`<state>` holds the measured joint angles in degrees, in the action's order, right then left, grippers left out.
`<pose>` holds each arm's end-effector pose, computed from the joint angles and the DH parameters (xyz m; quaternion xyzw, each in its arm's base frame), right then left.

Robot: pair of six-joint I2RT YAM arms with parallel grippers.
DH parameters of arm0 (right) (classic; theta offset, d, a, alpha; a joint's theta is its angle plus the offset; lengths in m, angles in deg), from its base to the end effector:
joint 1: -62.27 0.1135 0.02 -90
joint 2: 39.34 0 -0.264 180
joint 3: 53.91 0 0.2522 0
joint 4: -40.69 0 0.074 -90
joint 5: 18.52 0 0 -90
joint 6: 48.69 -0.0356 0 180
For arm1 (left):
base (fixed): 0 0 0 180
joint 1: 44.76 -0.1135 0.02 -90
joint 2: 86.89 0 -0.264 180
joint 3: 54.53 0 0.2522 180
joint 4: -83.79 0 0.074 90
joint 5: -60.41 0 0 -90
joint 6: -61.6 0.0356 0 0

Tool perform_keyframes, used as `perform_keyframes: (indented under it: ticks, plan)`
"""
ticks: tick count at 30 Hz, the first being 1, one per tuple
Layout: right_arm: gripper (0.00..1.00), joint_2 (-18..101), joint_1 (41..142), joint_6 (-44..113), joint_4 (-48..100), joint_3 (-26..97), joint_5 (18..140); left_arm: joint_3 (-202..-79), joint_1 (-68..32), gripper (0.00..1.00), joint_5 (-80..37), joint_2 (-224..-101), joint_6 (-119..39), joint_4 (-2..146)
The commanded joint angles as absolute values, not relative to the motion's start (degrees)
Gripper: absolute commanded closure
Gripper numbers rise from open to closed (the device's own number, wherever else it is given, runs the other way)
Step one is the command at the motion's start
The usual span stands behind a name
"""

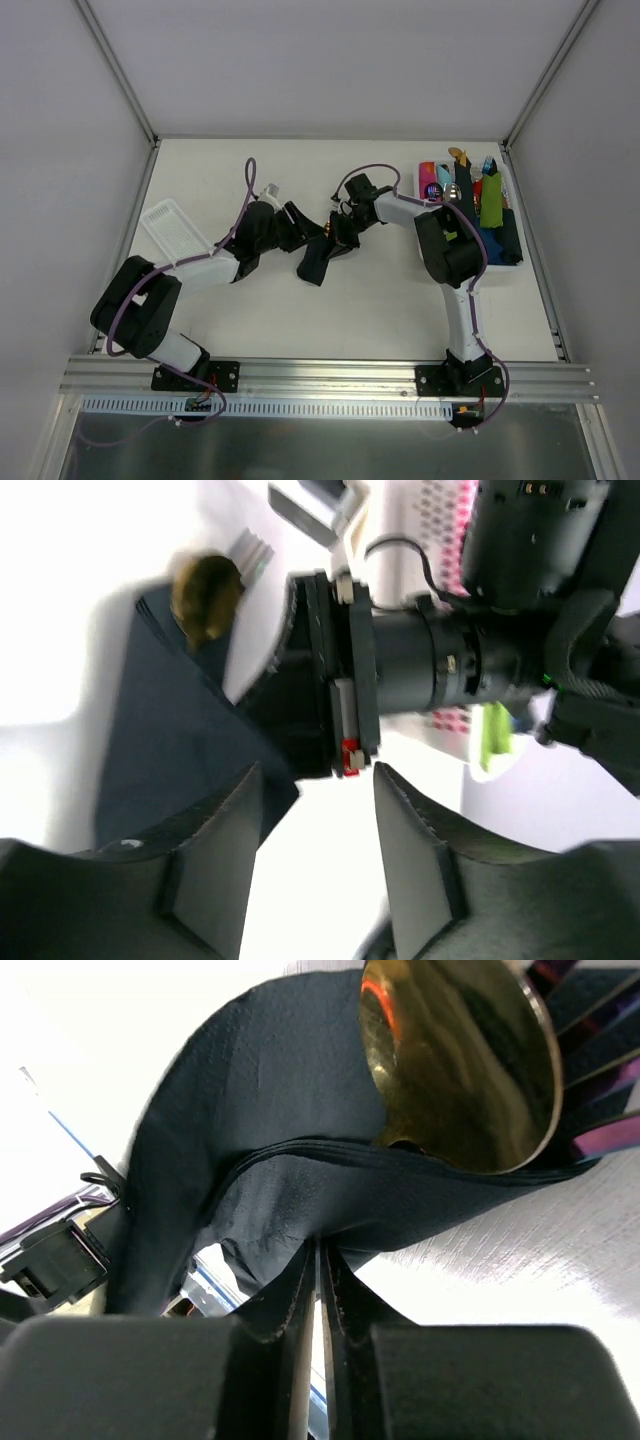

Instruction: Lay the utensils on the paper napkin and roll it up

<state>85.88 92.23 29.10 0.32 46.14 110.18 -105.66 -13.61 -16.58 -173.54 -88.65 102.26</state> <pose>0.3724 0.2403 0.1293 -0.2116 0.9002 0.3740 0.0700 0.2644 -0.1692 0.1987 -0.1355 0.7902 -0.4863 0.3473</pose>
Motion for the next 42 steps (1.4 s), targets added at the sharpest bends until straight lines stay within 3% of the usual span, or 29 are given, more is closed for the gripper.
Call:
perform_keyframes:
  ticks: [1,9,16,20,28,35,42]
  plan:
    - [0.92,87.7,92.5,31.6,-2.9,47.0,104.3,-109.8,-13.6,0.52,-22.8,-172.0,-75.6,81.7]
    - [0.92,87.6,92.5,31.8,-3.1,47.0,103.7,-107.4,-16.0,0.48,-18.7,-175.9,-75.5,84.4]
    - [0.93,87.7,92.5,31.7,-3.2,47.0,103.7,-105.2,-18.0,0.51,-19.9,-175.1,-76.1,85.5]
    - [0.93,87.6,92.6,31.8,-3.2,47.0,103.7,-104.2,-19.1,0.59,-20.5,-173.3,-76.0,85.9]
    - [0.94,87.7,92.9,32.3,-3.8,47.4,103.1,-103.4,-19.5,0.87,-19.9,-170.5,-75.4,88.5]
    - [0.94,87.7,93.1,32.5,-4.1,47.7,102.5,-104.3,-19.5,1.00,-15.8,-170.0,-74.0,91.5]
    - [0.94,87.8,93.2,32.5,-4.3,48.0,102.4,-105.5,-18.5,1.00,-7.5,-173.5,-73.4,97.1]
